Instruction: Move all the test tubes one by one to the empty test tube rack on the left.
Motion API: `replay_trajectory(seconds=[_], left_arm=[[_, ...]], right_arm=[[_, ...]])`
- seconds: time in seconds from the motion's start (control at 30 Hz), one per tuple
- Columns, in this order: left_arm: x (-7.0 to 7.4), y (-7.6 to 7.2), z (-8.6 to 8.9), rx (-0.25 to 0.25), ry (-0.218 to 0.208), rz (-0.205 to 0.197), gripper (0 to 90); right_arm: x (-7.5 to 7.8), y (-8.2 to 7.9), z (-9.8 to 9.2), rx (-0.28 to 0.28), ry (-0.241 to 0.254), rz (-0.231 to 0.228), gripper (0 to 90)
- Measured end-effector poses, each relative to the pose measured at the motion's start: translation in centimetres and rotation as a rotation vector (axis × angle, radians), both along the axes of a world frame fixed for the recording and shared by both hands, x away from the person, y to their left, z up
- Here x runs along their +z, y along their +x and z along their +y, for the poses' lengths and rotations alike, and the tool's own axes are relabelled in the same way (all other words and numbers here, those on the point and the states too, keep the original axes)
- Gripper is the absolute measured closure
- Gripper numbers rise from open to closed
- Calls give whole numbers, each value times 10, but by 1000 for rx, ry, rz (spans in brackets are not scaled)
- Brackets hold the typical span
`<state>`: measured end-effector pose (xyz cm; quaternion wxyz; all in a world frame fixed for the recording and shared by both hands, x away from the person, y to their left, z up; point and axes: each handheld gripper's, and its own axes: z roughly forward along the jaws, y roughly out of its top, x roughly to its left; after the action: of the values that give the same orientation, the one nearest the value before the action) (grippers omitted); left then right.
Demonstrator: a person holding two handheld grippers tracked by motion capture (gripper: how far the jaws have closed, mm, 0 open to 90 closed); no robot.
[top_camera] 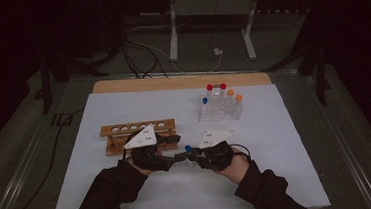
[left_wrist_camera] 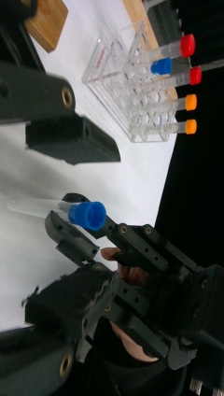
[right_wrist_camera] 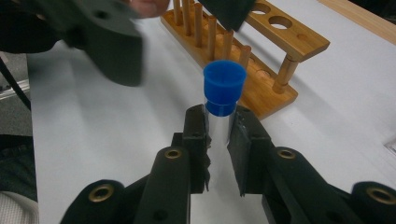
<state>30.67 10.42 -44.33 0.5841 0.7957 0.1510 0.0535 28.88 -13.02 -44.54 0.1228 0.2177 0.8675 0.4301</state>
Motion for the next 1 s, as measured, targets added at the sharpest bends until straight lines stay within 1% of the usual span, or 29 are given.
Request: replay_trajectory(seconds=[0.17, 0.3, 0.4, 0.47, 0.6, 0.87, 0.93, 0.97, 1.0], left_arm=[[-4, 3, -6, -4, 18, -7, 500], [-6, 5, -8, -3, 28, -13, 585], [-8, 5, -10, -10, 33, -13, 634], [-8, 5, -11, -11, 42, -21, 667], [-8, 4, -13, -17, 41, -30, 754], [-5, 5, -13, -21, 36, -42, 776], [-3, 7, -12, -18, 33, -40, 777], [-2, 8, -11, -15, 28, -34, 778], [-1, 9, -10, -11, 24, -31, 778]], right_arm=[[0, 0, 0, 2, 2, 1, 771], [0, 0, 0, 3, 4, 0, 771], [0, 0, 0, 2, 6, 0, 770], [0, 0, 0, 0, 8, 2, 771], [0, 0, 0, -6, 6, 0, 770], [1, 1, -1, -18, 23, 1, 760], [2, 1, -2, -19, 35, 1, 690], [3, 1, -2, -23, 39, -5, 680], [3, 1, -2, -28, 47, -5, 649]])
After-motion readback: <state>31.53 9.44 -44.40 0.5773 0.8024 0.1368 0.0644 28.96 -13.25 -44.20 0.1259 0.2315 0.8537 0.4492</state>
